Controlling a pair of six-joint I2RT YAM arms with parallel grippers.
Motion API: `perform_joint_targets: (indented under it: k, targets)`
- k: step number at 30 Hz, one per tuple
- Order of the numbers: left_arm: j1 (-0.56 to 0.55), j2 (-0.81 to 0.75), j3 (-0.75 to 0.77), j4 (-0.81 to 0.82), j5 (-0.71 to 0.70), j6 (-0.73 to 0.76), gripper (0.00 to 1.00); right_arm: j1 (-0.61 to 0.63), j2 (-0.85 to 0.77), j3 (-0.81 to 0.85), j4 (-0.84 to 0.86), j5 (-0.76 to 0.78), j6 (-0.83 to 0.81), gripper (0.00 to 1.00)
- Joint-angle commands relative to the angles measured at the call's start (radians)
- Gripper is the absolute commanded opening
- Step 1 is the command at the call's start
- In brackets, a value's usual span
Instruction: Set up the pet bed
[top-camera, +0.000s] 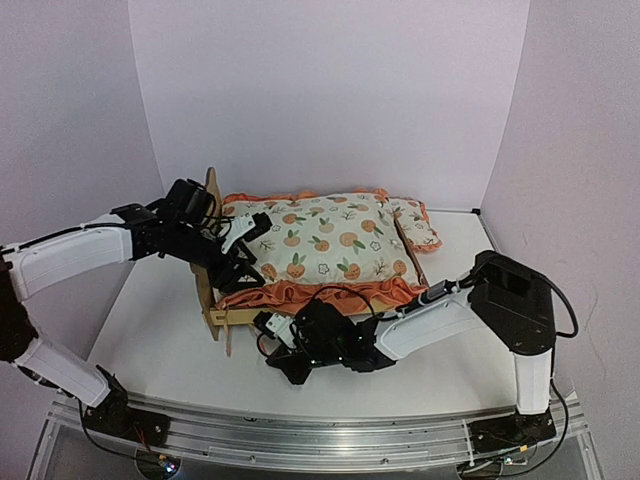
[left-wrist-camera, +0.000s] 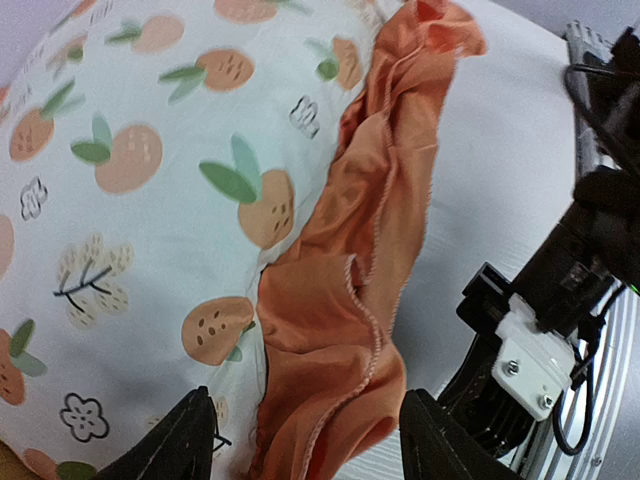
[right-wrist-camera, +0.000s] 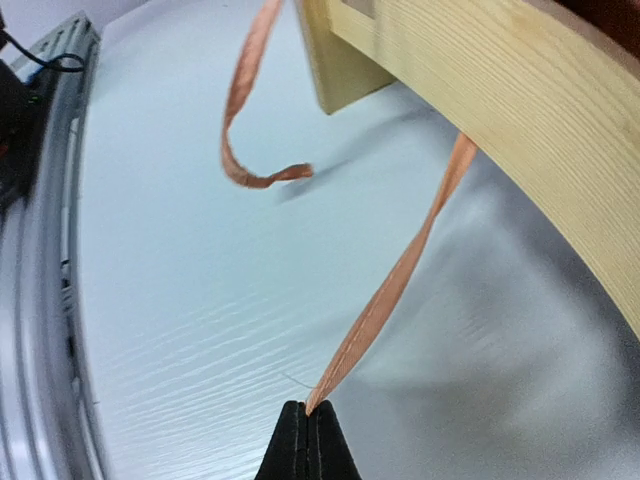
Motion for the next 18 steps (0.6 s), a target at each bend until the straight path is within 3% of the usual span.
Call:
perform_joint_targets:
  k: [1,8,18]
  targets:
    - [0.0,-0.195,-0.082,-0.038,0.177,0.155,0.66,0.016,-0.077,0.012,-0.089,-0.192,0.066,0.0]
    - [-0.004,-0.385,-0.35,-0.004,0.181,0.315,0.6,0.015,-0.07,0.077,-0.088,-0.29,0.162,0.0]
    - [-0.107,-0.452,-0.692,0.418,0.097,0.562,0.62,0.019,-0.048,0.094,-0.013,-0.275,0.302,0.0]
